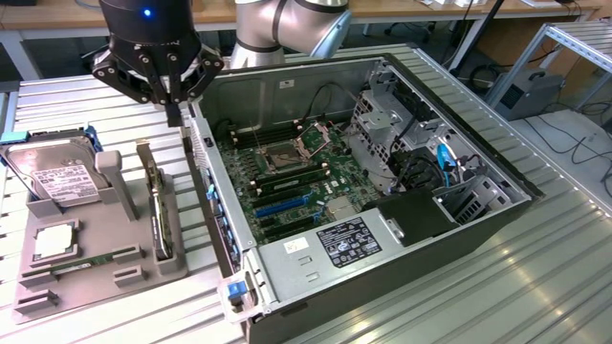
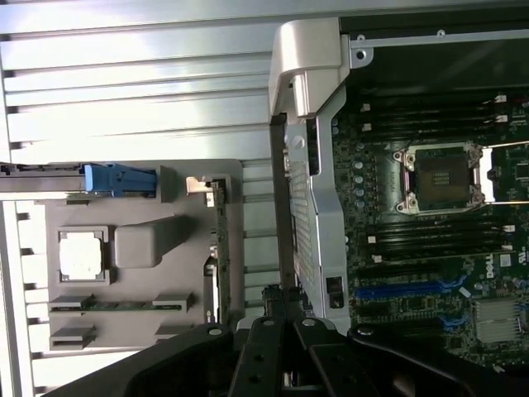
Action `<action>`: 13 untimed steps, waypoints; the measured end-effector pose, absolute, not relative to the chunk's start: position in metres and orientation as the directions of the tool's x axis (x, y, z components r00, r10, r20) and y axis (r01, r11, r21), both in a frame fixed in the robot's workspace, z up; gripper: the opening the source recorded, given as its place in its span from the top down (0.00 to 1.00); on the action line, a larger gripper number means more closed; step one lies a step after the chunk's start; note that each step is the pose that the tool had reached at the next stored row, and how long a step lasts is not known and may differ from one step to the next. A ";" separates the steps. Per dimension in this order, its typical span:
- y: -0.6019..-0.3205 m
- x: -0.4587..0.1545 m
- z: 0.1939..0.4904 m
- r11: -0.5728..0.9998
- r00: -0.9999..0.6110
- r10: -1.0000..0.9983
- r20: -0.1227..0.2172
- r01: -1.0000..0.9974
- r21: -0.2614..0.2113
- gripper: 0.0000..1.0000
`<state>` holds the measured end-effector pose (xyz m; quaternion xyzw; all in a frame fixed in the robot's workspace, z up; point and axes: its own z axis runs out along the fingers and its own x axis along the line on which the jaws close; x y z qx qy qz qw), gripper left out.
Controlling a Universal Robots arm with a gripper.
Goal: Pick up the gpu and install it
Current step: 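Reach for the gpu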
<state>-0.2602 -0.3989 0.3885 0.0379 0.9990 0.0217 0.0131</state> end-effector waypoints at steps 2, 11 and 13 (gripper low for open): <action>-0.399 -0.261 0.388 0.996 -0.997 0.076 -0.024 0.075 0.044 0.89; -0.399 -0.266 0.388 0.996 -0.997 0.076 -0.024 0.075 0.044 0.89; -0.399 -0.268 0.388 0.996 -0.997 0.076 -0.024 0.075 0.044 0.89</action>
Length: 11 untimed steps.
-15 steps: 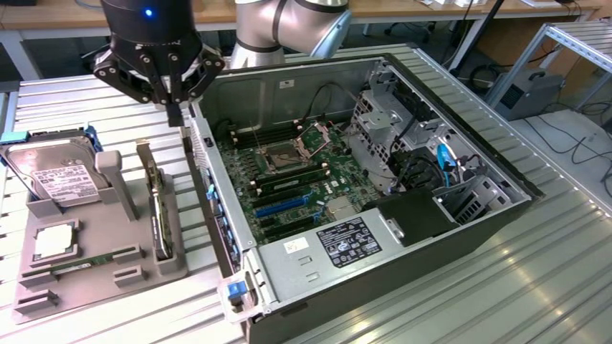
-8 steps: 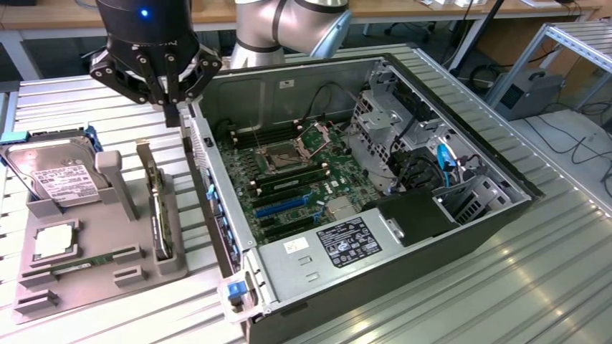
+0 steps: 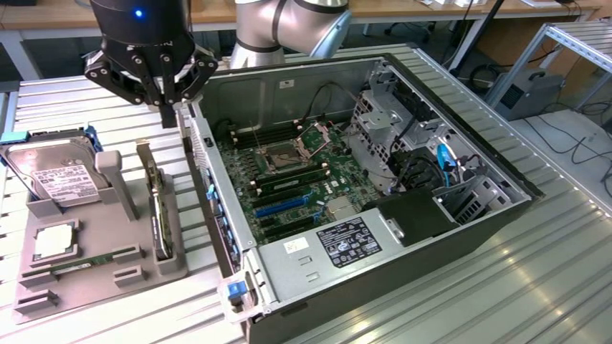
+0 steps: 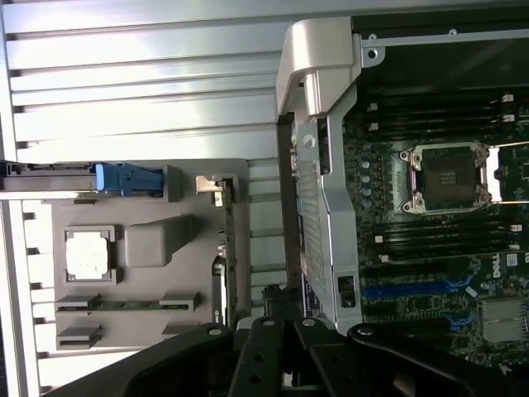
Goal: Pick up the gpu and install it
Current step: 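Reach for the gpu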
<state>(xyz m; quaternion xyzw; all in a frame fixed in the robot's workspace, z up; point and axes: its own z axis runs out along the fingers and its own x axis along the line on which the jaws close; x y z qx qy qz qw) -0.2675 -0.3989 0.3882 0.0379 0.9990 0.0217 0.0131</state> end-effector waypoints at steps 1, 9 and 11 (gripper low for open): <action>-0.399 -0.268 0.388 0.996 -0.997 0.076 -0.024 0.075 0.044 0.89; -0.399 -0.272 0.388 0.996 -0.997 0.076 -0.025 0.075 0.044 0.89; -0.399 -0.273 0.388 0.996 -0.997 0.076 -0.024 0.075 0.044 0.89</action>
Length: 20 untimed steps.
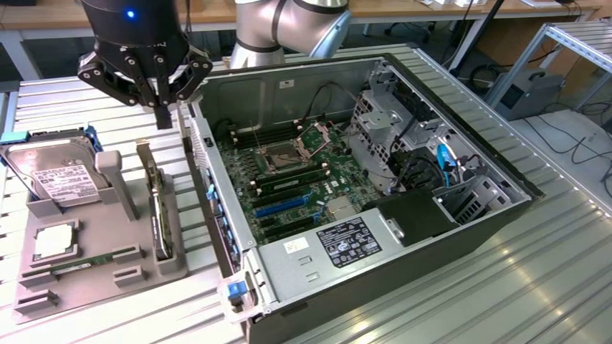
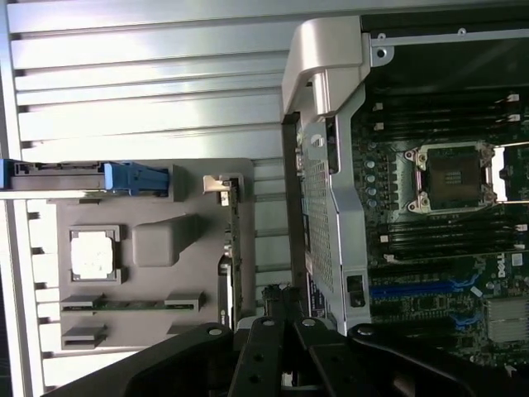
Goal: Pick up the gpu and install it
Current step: 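Reach for the gpu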
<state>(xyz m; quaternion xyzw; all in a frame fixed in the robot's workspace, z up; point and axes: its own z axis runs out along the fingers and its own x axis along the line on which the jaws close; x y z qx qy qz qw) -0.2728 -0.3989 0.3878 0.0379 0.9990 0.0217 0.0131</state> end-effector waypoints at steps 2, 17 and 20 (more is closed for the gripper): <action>-0.399 -0.274 0.388 0.996 -0.997 0.076 -0.024 0.075 0.044 0.89; -0.399 -0.282 0.387 0.996 -0.997 0.076 -0.024 0.075 0.044 0.89; -0.399 -0.283 0.387 0.996 -0.997 0.076 -0.024 0.075 0.044 0.89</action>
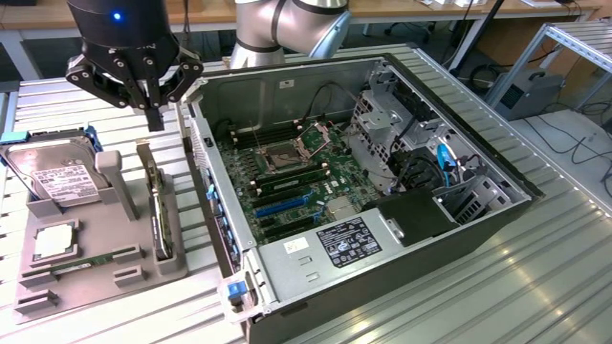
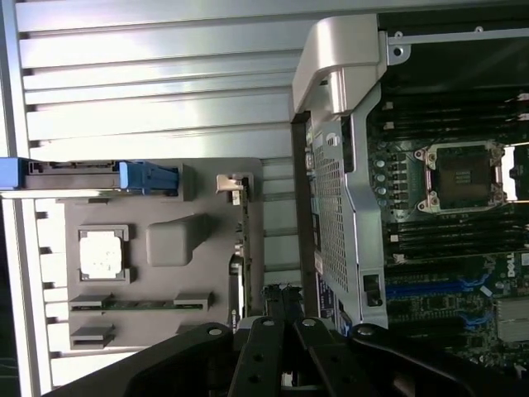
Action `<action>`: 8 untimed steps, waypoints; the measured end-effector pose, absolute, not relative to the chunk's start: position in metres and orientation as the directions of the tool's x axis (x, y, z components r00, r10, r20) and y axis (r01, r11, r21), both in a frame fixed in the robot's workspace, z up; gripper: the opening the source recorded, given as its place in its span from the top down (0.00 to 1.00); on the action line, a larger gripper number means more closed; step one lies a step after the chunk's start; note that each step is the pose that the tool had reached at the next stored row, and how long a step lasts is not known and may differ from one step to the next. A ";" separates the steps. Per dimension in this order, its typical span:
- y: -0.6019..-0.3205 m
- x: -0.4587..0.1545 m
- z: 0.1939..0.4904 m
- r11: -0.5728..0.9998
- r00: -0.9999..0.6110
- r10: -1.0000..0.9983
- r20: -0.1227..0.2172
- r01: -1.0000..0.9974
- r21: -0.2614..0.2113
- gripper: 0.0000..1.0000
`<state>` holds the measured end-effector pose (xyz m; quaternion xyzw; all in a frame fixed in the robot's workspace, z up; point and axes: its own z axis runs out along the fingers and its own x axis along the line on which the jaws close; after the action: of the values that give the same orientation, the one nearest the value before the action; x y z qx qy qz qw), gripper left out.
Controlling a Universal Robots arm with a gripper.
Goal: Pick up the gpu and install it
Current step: 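Reach for the gpu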
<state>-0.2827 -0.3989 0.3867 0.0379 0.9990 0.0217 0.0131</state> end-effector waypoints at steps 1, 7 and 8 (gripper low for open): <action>-0.399 -0.283 0.387 0.996 -0.997 0.076 -0.024 0.075 0.044 0.89; -0.399 -0.285 0.386 0.996 -0.997 0.076 -0.024 0.075 0.044 0.89; -0.399 -0.285 0.386 0.996 -0.997 0.076 -0.024 0.075 0.044 0.89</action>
<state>-0.2855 -0.3989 0.3862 0.0379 0.9990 0.0217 0.0131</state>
